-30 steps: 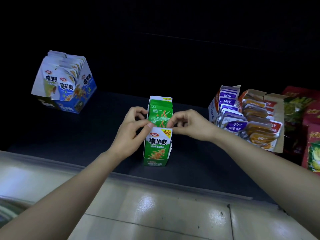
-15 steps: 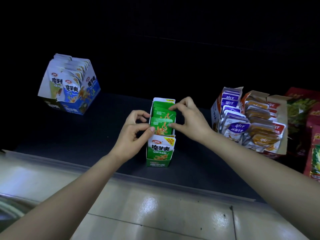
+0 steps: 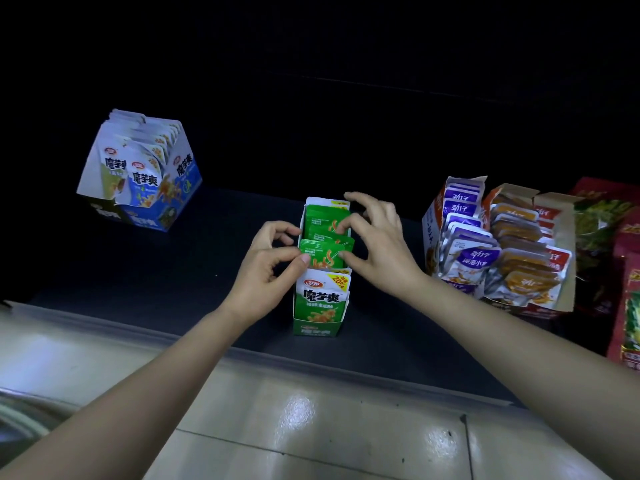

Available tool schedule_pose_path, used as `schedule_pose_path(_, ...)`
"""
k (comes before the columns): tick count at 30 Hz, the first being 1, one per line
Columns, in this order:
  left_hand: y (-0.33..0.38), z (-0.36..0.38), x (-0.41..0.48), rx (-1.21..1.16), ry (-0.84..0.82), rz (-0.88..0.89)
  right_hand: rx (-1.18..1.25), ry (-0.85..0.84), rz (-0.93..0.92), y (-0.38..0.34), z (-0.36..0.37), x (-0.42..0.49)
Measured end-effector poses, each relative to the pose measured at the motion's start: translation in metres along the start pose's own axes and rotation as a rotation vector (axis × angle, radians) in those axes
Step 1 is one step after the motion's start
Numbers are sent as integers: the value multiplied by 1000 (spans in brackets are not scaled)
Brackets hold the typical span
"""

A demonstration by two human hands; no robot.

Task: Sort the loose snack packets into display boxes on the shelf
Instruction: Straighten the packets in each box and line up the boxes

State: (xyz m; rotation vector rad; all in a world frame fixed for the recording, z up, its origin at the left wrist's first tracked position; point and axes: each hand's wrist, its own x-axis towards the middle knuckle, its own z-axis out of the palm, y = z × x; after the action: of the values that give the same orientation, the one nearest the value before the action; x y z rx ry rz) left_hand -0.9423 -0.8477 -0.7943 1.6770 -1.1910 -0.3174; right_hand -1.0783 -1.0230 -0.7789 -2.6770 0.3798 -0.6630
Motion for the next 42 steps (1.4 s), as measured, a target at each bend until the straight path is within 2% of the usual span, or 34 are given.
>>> schedule_pose_path(10,0,0,0,-2,9,9,127,-39,12,5,1,4)
schedule_pose_path(14,2,0,0,-5,4,3,235,-123,82,-1,-1,6)
schedule_pose_path(21,-1,1,0,13,4,8,102,-179,145,-7,1,19)
schedule_pose_path(31,3,0,-1,35,3,-10,455,76,253,-8,-21,27)
schedule_pose_path(37,2,6,1,51,-8,-18,546,169,243,-16,-41,37)
schedule_pose_path(40,5,4,-1,31,-29,-13,560,245,251,-20,-52,47)
schedule_pose_path(42,4,2,-1,100,-18,14,583,324,286,-16,-62,49)
